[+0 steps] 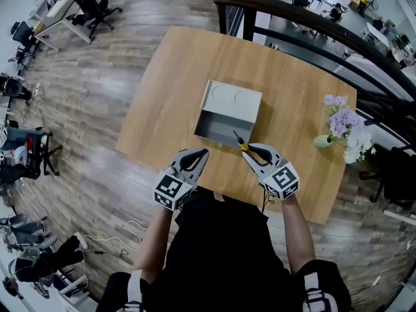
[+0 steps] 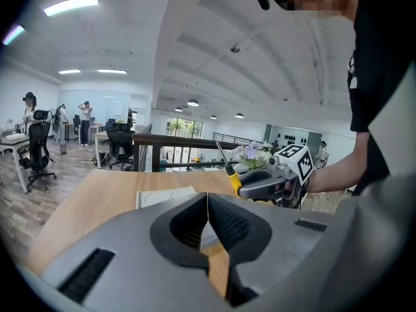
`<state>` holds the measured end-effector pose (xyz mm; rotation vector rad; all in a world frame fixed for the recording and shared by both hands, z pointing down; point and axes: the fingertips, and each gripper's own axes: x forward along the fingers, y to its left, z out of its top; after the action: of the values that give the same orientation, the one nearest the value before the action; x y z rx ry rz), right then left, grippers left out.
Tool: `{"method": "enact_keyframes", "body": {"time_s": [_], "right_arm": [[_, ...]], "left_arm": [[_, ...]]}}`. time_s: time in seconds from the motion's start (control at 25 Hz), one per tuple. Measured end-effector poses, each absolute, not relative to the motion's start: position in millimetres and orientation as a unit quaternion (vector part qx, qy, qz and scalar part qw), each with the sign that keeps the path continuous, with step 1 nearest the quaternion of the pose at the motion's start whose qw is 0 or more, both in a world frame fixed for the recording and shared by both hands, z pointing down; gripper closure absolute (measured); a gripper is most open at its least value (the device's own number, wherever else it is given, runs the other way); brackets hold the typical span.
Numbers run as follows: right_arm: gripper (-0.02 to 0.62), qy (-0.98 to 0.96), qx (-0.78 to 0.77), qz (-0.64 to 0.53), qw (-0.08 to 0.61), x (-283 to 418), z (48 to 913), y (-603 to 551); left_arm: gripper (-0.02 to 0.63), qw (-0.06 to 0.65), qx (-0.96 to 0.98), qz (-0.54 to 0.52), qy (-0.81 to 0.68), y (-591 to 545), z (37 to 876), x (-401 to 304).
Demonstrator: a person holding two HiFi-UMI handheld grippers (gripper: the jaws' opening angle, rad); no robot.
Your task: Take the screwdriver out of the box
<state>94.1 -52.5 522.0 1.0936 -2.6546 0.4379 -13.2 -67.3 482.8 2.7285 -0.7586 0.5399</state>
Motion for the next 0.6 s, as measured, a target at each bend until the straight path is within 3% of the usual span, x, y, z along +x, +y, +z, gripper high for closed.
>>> {"method": "enact_keyframes", "body": {"time_s": [0.6], "right_arm": [[0.512,-0.911,0.362,0.153,0.125,88.7,530.3,-44.0]], "left_arm": [[0.581,0.130,0.934,0.182,-0.278,-62.9,484.5,-22.6]]}}
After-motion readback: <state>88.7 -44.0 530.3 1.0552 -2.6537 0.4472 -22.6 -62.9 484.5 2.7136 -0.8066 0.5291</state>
